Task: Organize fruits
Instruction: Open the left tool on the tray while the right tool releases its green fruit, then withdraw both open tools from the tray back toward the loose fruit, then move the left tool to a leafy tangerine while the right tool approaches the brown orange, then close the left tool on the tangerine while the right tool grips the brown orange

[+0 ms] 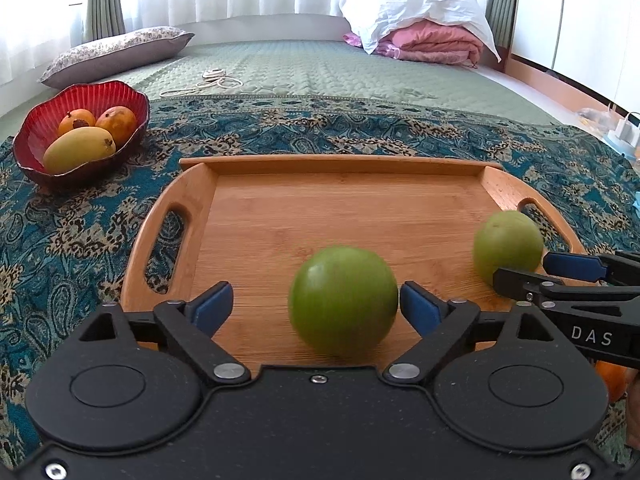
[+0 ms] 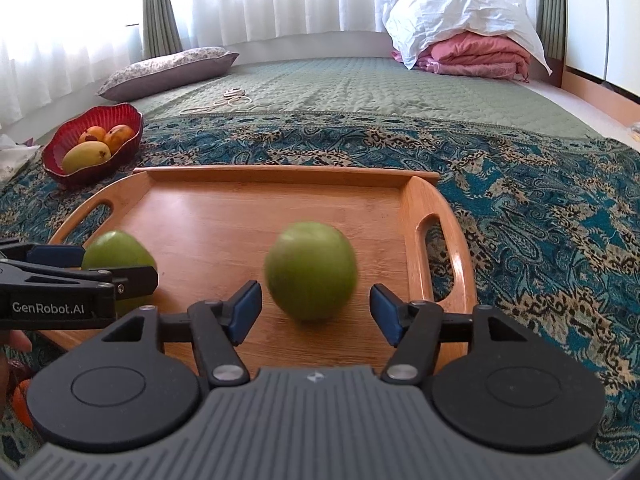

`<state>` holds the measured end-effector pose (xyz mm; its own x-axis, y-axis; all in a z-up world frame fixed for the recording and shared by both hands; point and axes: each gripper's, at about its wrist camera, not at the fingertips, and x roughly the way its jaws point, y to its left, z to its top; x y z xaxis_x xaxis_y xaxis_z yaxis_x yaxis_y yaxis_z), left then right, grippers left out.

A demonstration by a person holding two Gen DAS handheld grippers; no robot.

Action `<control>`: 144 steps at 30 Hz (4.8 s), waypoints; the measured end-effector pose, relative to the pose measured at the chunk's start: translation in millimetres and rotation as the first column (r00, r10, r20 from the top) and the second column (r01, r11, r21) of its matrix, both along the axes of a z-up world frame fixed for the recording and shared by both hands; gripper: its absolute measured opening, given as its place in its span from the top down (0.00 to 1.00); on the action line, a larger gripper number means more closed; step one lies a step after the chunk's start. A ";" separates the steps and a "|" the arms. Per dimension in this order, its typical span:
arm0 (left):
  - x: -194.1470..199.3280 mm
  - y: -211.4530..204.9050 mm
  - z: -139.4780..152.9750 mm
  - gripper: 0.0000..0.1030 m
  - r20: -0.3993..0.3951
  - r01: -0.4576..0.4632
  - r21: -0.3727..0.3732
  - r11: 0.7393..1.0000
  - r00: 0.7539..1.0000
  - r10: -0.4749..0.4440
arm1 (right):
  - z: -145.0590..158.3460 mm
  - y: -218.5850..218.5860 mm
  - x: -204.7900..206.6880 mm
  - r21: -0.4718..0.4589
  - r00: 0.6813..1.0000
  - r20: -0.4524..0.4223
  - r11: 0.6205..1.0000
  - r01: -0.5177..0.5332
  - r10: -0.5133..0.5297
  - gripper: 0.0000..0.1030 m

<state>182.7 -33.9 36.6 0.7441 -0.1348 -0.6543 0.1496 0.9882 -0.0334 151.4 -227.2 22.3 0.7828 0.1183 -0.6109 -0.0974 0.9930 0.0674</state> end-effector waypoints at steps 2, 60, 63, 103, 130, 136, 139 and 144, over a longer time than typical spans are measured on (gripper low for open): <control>-1.4 0.6 0.3 0.10 0.003 0.003 0.000 1.000 1.000 -0.003 | -0.4 2.1 -1.0 -0.010 1.000 0.004 1.000 -0.004 0.004 0.26; -150.9 33.7 -7.1 0.00 0.207 -0.038 -0.008 0.999 0.978 0.039 | -7.8 40.7 -124.0 -0.080 0.970 0.232 0.995 -0.059 0.077 0.12; -156.3 34.5 -10.3 0.00 0.207 -0.033 -0.003 0.999 0.978 0.033 | -12.5 43.8 -128.9 -0.095 0.969 0.237 0.994 -0.054 0.076 0.12; -159.1 33.6 -27.4 0.55 0.104 0.011 -0.055 0.998 0.995 -0.005 | -27.3 43.9 -126.0 0.064 0.984 0.158 0.994 -0.093 0.082 0.26; -153.0 29.7 -29.0 0.66 0.121 0.003 -0.043 0.999 0.993 0.002 | -27.0 43.1 -119.4 0.108 0.989 0.141 0.992 -0.061 0.046 0.49; -156.4 25.2 -16.4 0.66 0.161 0.016 -0.030 0.999 0.987 -0.011 | -22.5 44.5 -123.5 0.089 0.987 0.153 0.994 -0.057 0.042 0.49; -154.3 25.2 -8.9 0.66 0.176 0.016 -0.030 0.999 0.984 -0.011 | -17.8 42.2 -124.5 0.093 0.986 0.164 0.994 -0.050 0.034 0.49; -144.9 26.4 1.4 0.66 0.192 0.012 -0.019 1.000 0.981 -0.008 | -7.8 36.4 -125.3 0.098 0.981 0.195 0.995 -0.031 0.012 0.49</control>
<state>37.8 -7.5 38.0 0.8543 -0.1544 -0.4964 0.1652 0.9860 -0.0224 26.0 -190.8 14.4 0.8816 0.1890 -0.4325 -0.1395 0.9797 0.1439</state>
